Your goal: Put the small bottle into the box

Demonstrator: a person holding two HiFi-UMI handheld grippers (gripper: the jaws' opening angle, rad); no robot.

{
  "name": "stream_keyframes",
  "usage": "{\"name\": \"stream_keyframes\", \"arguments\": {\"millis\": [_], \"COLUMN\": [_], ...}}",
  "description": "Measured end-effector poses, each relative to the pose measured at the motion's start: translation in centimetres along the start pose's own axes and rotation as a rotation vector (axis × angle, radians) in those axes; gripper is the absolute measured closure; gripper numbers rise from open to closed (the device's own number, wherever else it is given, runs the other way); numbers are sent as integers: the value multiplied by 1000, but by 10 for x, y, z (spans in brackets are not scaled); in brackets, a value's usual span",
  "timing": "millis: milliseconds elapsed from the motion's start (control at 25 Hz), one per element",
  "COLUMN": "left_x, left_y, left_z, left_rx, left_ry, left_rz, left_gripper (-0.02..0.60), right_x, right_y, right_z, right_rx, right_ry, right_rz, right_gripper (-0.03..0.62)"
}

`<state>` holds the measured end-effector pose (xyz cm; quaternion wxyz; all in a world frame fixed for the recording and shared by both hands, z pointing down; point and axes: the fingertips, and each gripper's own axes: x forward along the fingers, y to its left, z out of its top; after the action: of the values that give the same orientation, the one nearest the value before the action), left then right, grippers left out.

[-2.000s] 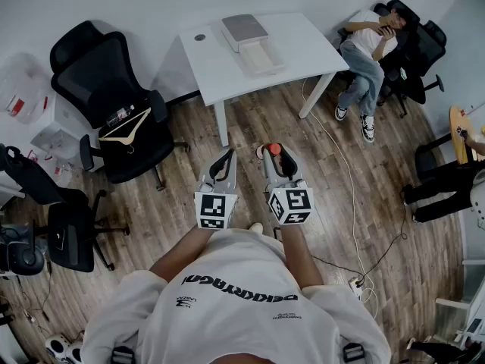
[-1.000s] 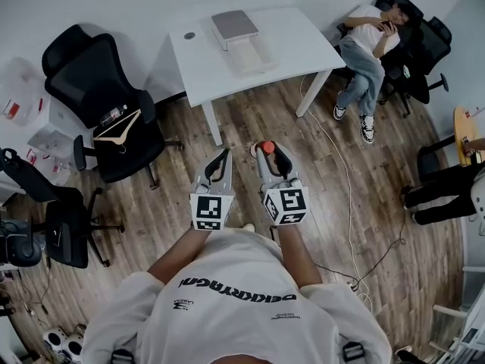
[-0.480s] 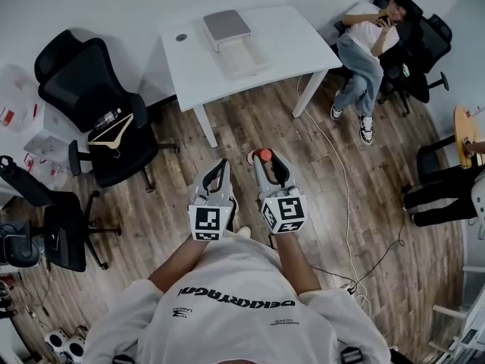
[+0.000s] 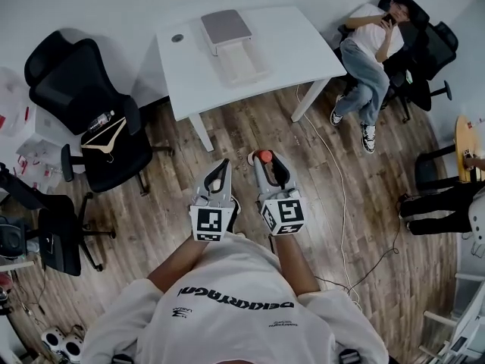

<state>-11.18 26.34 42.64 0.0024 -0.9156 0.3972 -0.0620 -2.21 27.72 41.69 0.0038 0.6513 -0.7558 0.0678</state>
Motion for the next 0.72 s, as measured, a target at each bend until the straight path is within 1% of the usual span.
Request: {"name": "stream_keyframes", "arguments": {"millis": [240,400,720], "left_x": [53,84,149], "left_y": [27,49,86], "left_z": [9,14,27], "left_rx": [-13,-19,-17], "left_ry": [-5,-1,2], "left_rz": [10,9,-6], "left_gripper": [574,574,575], "right_x": [52,89,157], "right_y": [-28,-37,-66], "right_z": [16,25,45], "right_rx": [-1,-3,-12], "right_ry": [-7,-4,8], "right_rz": [3,8,-15], "right_gripper": [461,461,459]}}
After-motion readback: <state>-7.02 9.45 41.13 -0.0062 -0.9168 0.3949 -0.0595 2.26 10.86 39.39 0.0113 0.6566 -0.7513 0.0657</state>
